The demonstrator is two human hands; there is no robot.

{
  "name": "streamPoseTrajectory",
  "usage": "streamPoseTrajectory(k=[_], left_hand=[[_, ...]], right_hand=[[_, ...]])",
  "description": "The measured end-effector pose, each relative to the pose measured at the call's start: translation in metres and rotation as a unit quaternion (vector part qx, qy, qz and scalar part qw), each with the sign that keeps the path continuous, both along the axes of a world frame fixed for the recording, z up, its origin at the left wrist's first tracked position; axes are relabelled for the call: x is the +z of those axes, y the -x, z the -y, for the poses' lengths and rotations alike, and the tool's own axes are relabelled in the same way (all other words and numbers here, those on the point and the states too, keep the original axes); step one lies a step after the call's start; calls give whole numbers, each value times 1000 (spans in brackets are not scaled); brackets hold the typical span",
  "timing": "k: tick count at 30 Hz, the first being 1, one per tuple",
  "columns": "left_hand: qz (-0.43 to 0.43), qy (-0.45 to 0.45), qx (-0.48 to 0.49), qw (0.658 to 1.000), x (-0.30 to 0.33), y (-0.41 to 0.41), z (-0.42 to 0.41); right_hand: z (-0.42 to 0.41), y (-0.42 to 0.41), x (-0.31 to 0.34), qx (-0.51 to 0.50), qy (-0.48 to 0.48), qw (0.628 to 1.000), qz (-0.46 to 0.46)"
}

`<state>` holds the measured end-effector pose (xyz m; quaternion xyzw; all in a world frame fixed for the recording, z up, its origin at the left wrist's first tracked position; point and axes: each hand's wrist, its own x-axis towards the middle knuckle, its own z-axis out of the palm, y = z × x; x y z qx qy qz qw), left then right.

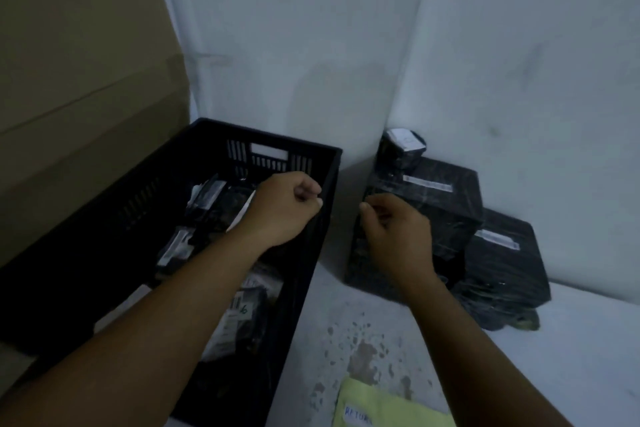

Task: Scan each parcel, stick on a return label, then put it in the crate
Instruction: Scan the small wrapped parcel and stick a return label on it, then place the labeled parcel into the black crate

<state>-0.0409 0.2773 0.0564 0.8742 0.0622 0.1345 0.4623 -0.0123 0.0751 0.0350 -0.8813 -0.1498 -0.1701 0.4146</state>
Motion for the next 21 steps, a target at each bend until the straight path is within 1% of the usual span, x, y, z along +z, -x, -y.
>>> streamPoseTrajectory(k=[3,5,8,10,13,17,19,21], left_hand=[[17,30,2,999,7,-37,30],[20,52,6,998,9,-64,48],[19,82,21,996,11,-106,70],[8,85,33,996,11,-132,81],[-24,76,35,996,9,-165,94],[-51,26,35,998,0,-191,109],[-52,32,45,997,-4,-195,113],[-39,57,56,996,-5,-193,116]], right_hand=[[25,-32,13,-55,-16,998,-1],[37,-56,20,-83,-30,996,-23],[48,-95,26,-107,-35,992,-54],[51,-120,26,-116,-37,990,-74],[49,-155,26,-120,-55,985,-109],[42,-192,17,-98,-26,980,-169],[39,-201,11,-85,-11,981,-175],[39,-201,7,-79,-23,983,-165]])
